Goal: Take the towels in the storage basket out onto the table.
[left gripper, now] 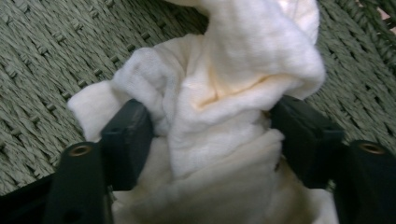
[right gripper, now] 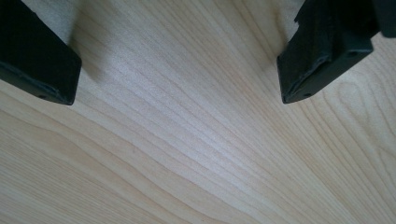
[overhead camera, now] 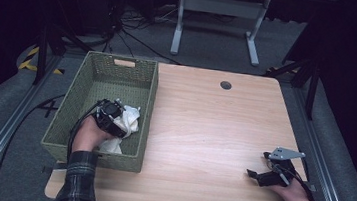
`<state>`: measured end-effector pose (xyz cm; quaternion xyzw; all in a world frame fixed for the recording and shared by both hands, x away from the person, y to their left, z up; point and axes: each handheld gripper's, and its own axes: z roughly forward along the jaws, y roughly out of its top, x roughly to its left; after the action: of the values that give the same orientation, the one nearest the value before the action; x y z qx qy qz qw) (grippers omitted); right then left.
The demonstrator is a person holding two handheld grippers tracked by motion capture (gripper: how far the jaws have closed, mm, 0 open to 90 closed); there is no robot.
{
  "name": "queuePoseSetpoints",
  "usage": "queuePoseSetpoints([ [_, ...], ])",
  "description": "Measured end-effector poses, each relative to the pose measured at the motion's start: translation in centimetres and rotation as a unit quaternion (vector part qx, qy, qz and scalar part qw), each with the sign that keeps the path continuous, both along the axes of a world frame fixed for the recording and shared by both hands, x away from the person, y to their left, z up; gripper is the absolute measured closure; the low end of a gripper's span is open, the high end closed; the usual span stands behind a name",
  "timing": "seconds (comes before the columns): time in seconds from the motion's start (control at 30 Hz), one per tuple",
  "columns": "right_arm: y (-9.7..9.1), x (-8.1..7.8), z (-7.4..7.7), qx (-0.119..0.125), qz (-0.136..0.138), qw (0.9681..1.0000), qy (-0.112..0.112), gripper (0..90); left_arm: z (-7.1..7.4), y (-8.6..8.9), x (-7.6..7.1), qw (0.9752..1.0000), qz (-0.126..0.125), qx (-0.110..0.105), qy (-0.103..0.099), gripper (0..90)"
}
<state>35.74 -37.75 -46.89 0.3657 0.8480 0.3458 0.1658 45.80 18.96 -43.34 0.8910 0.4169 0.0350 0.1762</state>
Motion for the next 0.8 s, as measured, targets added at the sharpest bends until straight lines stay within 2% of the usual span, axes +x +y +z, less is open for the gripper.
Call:
queuePoseSetpoints([
  [0.03,0.0,0.0,0.0,0.0,0.0,1.0,-0.001,0.0,0.2,0.1,-0.1,1.0,0.003,0.001,-0.001,48.7],
  [0.07,0.0,0.0,0.0,0.0,0.0,1.0,0.0,0.0,0.2,0.1,-0.1,0.9999,0.007,-0.009,0.008,57.4],
  [0.13,0.0,0.0,0.0,0.0,0.0,1.0,0.0,0.0,0.4,0.0,-0.2,0.9999,0.008,-0.009,0.012,65.6],
  [0.2,0.0,0.0,0.0,0.0,0.0,1.0,0.0,0.0,0.4,0.0,-0.2,0.9998,0.008,-0.01,0.013,68.8],
  [0.23,0.0,0.0,0.0,0.0,0.0,1.0,0.0,0.0,0.6,0.0,-0.3,0.9997,0.01,-0.02,0.013,69.8],
  [0.3,0.0,0.0,0.0,0.0,0.0,1.0,0.0,0.0,0.8,0.1,-0.3,0.9997,0.004,-0.021,0.009,70.5],
  [0.4,0.0,0.0,0.0,0.0,0.0,1.0,0.0,0.0,1.2,0.3,-0.4,0.9992,-0.001,-0.039,-0.01,71.2],
  [0.43,0.0,0.0,0.0,0.0,0.0,1.0,0.0,0.0,1.5,0.4,-0.5,0.9983,0.002,-0.054,-0.021,71.2],
  [0.5,0.0,0.0,0.0,0.0,0.0,1.0,0.0,0.0,1.7,0.5,-0.6,0.9979,0.002,-0.06,-0.026,71.2],
  [0.53,0.0,0.0,0.0,0.0,0.0,1.0,-0.001,0.0,2.0,0.5,-0.7,0.9968,0.002,-0.072,-0.035,71.1],
  [0.6,0.0,0.0,0.0,0.0,0.0,1.0,0.0,0.0,2.1,0.6,-0.7,0.9963,0.002,-0.075,-0.041,71.1],
  [0.63,0.0,0.0,0.0,0.0,0.0,1.0,-0.001,0.0,2.3,0.8,-0.8,0.995,0.004,-0.088,-0.046,71.1],
  [0.73,0.0,0.0,0.0,0.0,0.0,1.0,-0.001,0.0,2.6,1.0,-0.9,0.9938,0.005,-0.097,-0.055,71.2],
  [0.8,0.0,0.0,0.0,0.0,0.0,1.0,-0.001,0.0,2.9,1.2,-1.0,0.991,0.007,-0.114,-0.07,71.2],
])
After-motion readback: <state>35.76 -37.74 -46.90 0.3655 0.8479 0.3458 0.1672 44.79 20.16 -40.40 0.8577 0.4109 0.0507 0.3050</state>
